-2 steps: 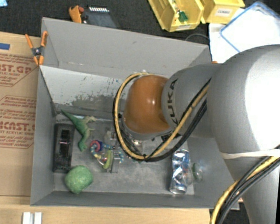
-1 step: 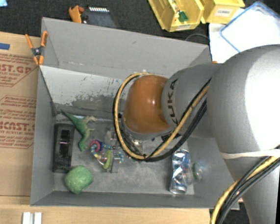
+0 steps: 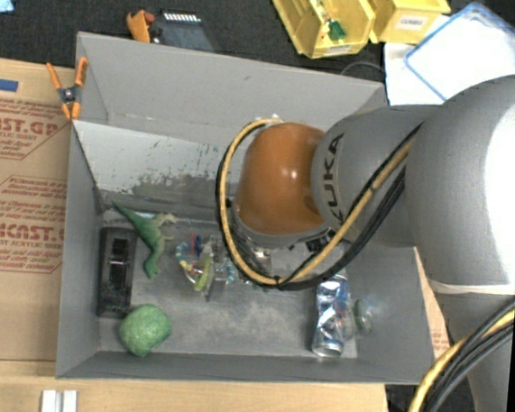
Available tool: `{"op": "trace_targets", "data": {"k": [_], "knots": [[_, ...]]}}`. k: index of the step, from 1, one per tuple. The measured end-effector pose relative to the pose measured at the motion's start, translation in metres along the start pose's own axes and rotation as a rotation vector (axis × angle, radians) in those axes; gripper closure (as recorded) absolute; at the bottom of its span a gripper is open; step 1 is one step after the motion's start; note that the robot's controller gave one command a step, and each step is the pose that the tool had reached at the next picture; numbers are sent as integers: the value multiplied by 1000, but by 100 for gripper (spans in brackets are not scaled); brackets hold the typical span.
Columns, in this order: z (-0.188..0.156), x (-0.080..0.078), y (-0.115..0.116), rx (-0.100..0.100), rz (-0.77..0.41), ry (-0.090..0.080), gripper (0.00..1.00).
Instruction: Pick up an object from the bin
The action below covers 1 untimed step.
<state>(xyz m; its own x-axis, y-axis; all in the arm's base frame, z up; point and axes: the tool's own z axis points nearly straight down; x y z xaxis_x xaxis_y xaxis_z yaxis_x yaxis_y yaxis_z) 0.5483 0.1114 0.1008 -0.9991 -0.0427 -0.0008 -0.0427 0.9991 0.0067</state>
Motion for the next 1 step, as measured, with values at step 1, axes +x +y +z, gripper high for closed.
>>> {"op": "trace_targets", "data": {"k": [1], "knots": [[-44, 1, 0, 0, 0, 3, 100]]}}
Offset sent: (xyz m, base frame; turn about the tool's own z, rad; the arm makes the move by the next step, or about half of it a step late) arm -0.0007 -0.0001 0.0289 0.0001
